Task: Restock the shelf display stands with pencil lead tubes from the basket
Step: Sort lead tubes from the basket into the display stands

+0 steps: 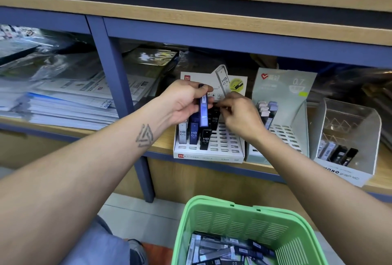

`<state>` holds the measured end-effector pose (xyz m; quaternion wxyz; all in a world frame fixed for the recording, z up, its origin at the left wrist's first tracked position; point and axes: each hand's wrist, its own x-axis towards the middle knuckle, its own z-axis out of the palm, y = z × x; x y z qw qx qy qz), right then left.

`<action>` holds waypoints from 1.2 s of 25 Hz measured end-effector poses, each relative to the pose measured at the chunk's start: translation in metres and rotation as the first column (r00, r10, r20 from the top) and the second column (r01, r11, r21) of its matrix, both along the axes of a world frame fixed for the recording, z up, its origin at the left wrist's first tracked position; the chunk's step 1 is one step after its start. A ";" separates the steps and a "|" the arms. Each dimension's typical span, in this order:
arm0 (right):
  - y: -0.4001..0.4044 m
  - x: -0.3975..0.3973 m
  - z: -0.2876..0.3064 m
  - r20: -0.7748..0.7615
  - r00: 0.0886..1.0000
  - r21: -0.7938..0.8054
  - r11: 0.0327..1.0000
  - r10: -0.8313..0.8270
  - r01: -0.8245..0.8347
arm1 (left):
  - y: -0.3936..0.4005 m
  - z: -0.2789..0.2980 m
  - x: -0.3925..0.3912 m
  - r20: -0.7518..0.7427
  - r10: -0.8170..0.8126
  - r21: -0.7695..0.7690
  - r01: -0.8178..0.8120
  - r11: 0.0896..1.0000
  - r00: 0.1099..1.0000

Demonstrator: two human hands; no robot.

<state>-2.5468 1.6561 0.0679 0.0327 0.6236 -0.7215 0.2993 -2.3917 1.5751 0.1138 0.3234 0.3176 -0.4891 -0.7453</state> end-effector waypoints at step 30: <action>0.021 0.032 0.028 0.923 0.334 -0.208 0.978 0.192 0.013 | -0.005 0.007 0.061 0.451 0.061 -0.504 0.197 0.841 0.890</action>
